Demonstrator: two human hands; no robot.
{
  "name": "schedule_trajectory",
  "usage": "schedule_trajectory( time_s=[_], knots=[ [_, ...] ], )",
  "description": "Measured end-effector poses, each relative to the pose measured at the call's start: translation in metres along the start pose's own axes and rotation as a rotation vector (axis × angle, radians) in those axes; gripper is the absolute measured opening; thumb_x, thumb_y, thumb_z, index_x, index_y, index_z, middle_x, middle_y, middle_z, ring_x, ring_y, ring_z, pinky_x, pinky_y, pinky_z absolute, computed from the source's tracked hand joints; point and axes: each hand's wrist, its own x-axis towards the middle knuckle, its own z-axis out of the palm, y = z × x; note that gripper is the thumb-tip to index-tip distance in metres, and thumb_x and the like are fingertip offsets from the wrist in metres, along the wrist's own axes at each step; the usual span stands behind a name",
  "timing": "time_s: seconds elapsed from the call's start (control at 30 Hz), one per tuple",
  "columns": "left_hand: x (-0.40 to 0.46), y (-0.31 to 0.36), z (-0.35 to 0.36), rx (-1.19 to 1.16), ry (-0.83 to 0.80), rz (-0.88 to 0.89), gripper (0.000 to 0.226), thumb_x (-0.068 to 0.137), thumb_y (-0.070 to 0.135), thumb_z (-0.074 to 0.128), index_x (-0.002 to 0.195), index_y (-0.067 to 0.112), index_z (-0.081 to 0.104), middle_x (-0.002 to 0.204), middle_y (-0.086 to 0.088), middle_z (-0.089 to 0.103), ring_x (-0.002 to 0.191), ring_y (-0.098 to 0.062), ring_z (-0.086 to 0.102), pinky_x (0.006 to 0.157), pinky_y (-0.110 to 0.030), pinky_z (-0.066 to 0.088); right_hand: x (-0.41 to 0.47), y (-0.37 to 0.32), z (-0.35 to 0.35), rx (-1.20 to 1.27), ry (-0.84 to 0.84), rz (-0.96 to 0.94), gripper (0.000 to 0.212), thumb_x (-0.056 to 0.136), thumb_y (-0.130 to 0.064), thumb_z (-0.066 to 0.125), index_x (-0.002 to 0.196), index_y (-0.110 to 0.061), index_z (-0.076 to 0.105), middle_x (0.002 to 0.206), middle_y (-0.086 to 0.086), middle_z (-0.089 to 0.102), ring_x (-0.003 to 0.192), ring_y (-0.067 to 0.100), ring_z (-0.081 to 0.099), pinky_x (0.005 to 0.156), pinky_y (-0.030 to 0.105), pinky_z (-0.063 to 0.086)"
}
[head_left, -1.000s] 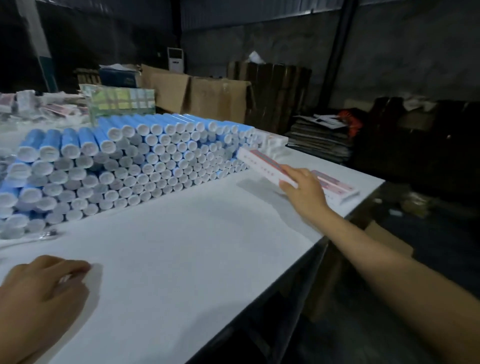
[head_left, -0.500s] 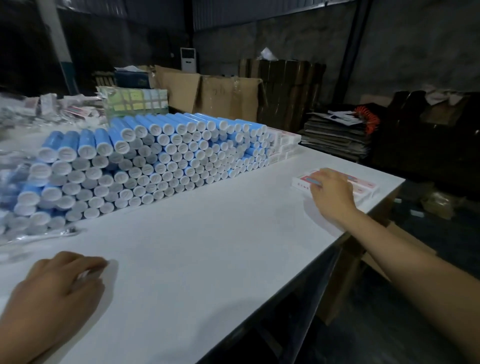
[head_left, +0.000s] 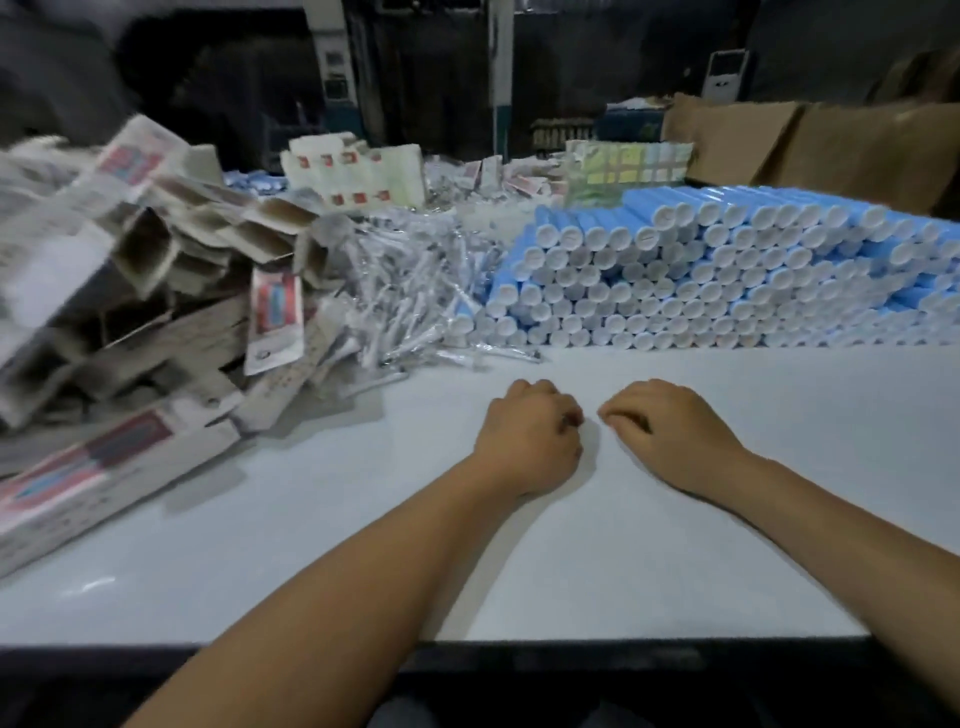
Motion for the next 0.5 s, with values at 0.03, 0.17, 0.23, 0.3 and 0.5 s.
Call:
schedule_trajectory(
  time_s=[0.03,0.17,0.23,0.3,0.5],
  knots=[
    [0.0,0.0,0.001,0.013,0.001,0.007,0.031,0.088,0.019,0.05,0.115,0.021,0.066,0.118,-0.003,0.059,0.109,-0.027,0.044,0.088,-0.036,0.038,-0.001,0.002,0.005,-0.023,-0.005,-0.024,0.021,0.092,-0.009,0.055,0.102,-0.012,0.072,0.105,0.003,0.067,0.099,0.019,0.054,0.079,0.025,0.037],
    [-0.001,0.002,0.0,0.055,0.019,0.035,0.029,0.089,0.018,0.048,0.111,0.018,0.066,0.114,-0.007,0.058,0.104,-0.029,0.045,0.079,-0.036,0.035,-0.003,0.007,0.009,0.002,0.034,-0.036,0.02,0.087,-0.001,0.058,0.093,-0.014,0.073,0.096,-0.001,0.066,0.091,0.017,0.052,0.075,0.027,0.035],
    [-0.002,0.004,-0.002,0.064,-0.017,0.044,0.029,0.09,0.018,0.047,0.112,0.019,0.065,0.115,-0.006,0.057,0.105,-0.028,0.044,0.082,-0.036,0.035,-0.004,0.008,0.009,0.0,0.041,-0.033,0.021,0.087,-0.001,0.059,0.091,-0.015,0.073,0.092,-0.006,0.063,0.091,0.017,0.052,0.075,0.029,0.037],
    [-0.001,0.004,-0.013,0.06,-0.087,0.043,0.03,0.09,0.018,0.047,0.114,0.021,0.065,0.117,-0.004,0.057,0.107,-0.025,0.045,0.084,-0.036,0.039,-0.004,0.009,0.01,-0.009,0.046,-0.042,0.021,0.086,0.0,0.059,0.09,-0.016,0.073,0.089,-0.009,0.061,0.089,0.015,0.051,0.074,0.03,0.037],
    [-0.012,-0.011,-0.099,0.187,-0.07,0.086,0.033,0.094,0.019,0.047,0.125,0.023,0.059,0.127,-0.001,0.057,0.113,-0.021,0.052,0.084,-0.032,0.046,-0.005,0.018,0.016,0.012,0.076,-0.061,0.027,0.083,0.001,0.063,0.084,-0.025,0.069,0.087,-0.021,0.058,0.088,0.018,0.055,0.075,0.027,0.039]
  ],
)
